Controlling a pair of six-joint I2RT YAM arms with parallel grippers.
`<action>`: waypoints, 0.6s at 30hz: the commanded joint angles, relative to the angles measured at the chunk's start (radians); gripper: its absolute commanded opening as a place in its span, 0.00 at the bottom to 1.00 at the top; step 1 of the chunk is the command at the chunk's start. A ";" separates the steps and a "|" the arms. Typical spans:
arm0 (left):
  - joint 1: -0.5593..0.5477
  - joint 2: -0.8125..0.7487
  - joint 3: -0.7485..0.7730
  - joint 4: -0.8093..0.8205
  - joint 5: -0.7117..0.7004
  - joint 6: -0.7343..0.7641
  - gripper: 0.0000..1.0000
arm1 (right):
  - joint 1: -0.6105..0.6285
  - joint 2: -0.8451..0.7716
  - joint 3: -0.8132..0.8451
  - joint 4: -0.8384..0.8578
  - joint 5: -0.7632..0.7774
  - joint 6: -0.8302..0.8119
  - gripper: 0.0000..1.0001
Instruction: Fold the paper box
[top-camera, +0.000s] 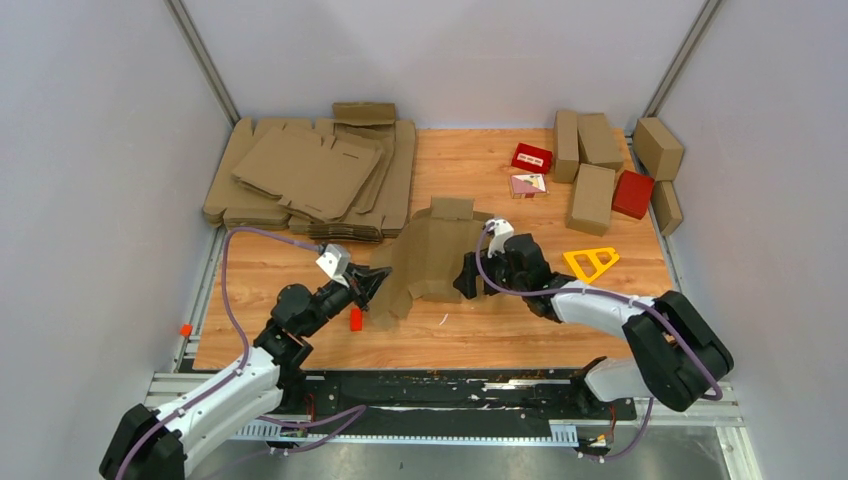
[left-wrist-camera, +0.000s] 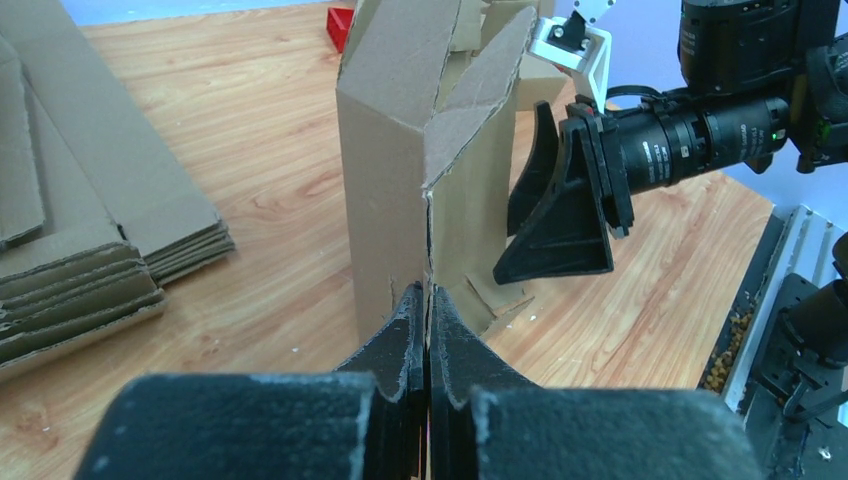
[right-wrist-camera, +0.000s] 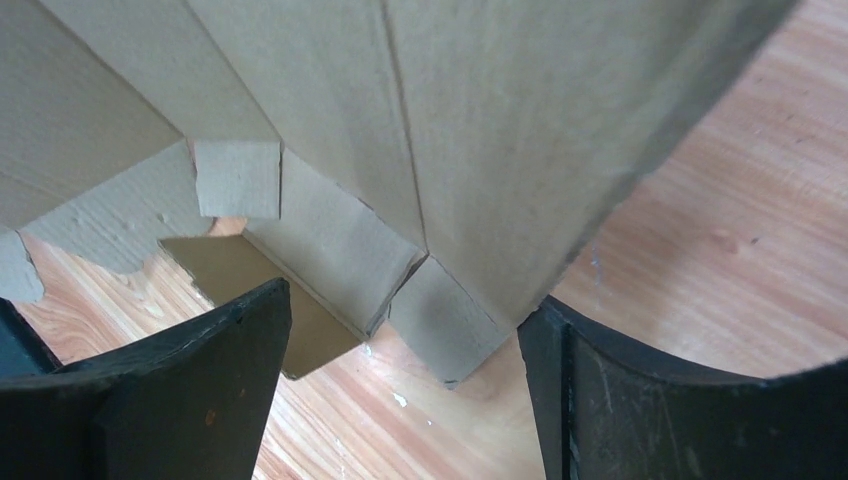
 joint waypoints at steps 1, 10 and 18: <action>-0.004 0.013 -0.005 0.075 -0.006 0.006 0.00 | 0.042 -0.017 0.010 -0.046 0.090 -0.016 0.83; -0.003 0.039 -0.007 0.098 0.004 -0.003 0.00 | 0.124 0.009 0.057 -0.106 0.186 -0.038 0.92; -0.003 0.040 -0.009 0.098 0.000 -0.003 0.00 | 0.163 -0.032 0.029 -0.089 0.160 -0.082 0.99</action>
